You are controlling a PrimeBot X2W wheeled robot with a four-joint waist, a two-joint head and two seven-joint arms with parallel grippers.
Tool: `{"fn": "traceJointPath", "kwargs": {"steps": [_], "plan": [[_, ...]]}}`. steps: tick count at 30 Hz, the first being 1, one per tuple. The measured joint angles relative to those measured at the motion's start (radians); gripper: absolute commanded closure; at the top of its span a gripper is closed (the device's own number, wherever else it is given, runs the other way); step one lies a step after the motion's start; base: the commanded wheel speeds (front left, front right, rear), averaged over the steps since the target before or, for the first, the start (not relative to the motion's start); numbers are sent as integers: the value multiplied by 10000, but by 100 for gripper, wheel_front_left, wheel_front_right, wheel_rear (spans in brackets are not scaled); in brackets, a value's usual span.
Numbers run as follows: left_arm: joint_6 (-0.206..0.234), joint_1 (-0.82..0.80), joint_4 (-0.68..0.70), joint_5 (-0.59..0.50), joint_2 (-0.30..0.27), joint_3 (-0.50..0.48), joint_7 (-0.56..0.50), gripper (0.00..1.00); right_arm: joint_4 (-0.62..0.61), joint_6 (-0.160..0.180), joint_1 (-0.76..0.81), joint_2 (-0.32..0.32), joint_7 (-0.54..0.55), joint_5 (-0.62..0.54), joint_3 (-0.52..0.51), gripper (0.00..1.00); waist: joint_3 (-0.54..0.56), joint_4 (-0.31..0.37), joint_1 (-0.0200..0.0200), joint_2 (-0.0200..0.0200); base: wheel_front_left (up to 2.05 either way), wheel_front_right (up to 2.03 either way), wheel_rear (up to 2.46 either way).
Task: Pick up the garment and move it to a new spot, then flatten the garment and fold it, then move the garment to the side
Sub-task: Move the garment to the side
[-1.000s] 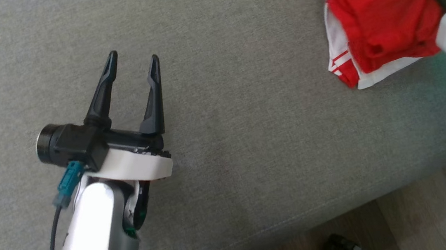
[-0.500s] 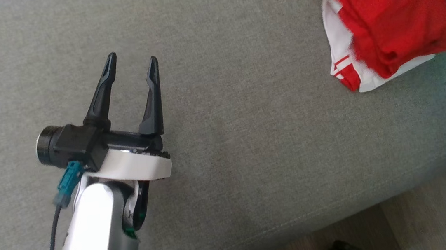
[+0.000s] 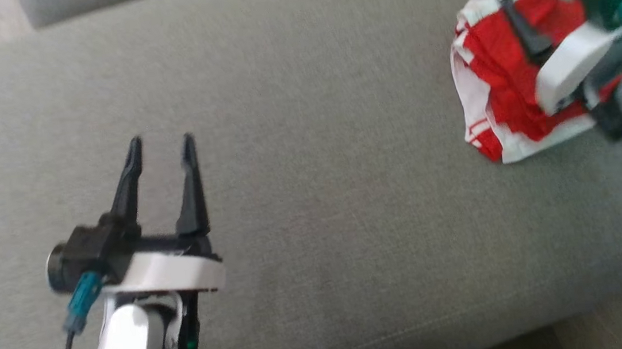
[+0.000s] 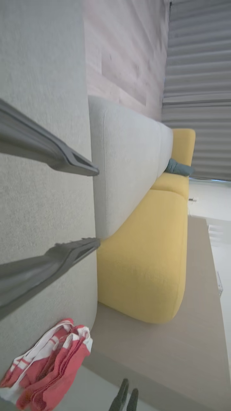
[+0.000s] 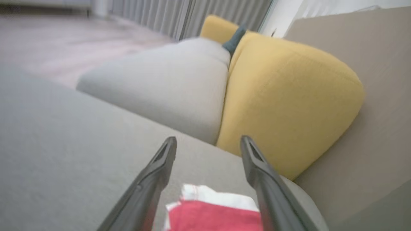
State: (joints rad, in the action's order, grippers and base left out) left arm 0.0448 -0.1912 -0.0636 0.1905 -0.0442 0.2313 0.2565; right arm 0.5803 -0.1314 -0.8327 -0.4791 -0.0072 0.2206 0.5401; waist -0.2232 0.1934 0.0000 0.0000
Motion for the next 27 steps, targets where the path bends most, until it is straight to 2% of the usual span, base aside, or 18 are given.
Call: {"fn": "traceJointPath", "kwargs": {"steps": [5, 8, 9, 10, 12, 17, 27], "plan": [[136, 662, 192, 0, -4, -374, 0, 0, -579, 0, 1358, 1352, -1127, -86, -1486, 0, 791, -434, 0, 0, 0, 0, 0], [186, 1052, 253, 0, -8, -543, 0, 0, -882, 0, 2291, 2276, -1616, -899, -2395, 0, 1207, -744, 0, 0, 0, 0, 0], [198, 1200, 265, 0, -13, -568, 0, 0, -980, 0, 2678, 2679, -1732, -1104, -2777, 0, 1340, -842, 0, 0, 0, 0, 0], [270, 1491, 297, 0, -12, -594, 0, 0, -1170, 0, 3506, 3436, -1906, -1522, -3377, 0, 1573, -1027, -1, 0, 0, 0, 0], [270, 1722, 328, -2, -15, -660, 0, 0, -1337, 0, 4306, 3992, -2050, -1822, -3860, 0, 1748, -1210, 0, 0, 0, 0, 0], [255, 2090, 458, -255, -19, -709, 0, 0, -1992, 0, 5722, 4197, -2332, -2332, -4479, 0, 2097, -1575, 0, 0, 0, 0, 0], [255, 2583, 288, -397, -25, -669, 0, 0, -2598, 0, 7101, 4263, -2428, -1298, -4397, 0, 2291, -1800, 0, 0, 0, 0, 0]]}}
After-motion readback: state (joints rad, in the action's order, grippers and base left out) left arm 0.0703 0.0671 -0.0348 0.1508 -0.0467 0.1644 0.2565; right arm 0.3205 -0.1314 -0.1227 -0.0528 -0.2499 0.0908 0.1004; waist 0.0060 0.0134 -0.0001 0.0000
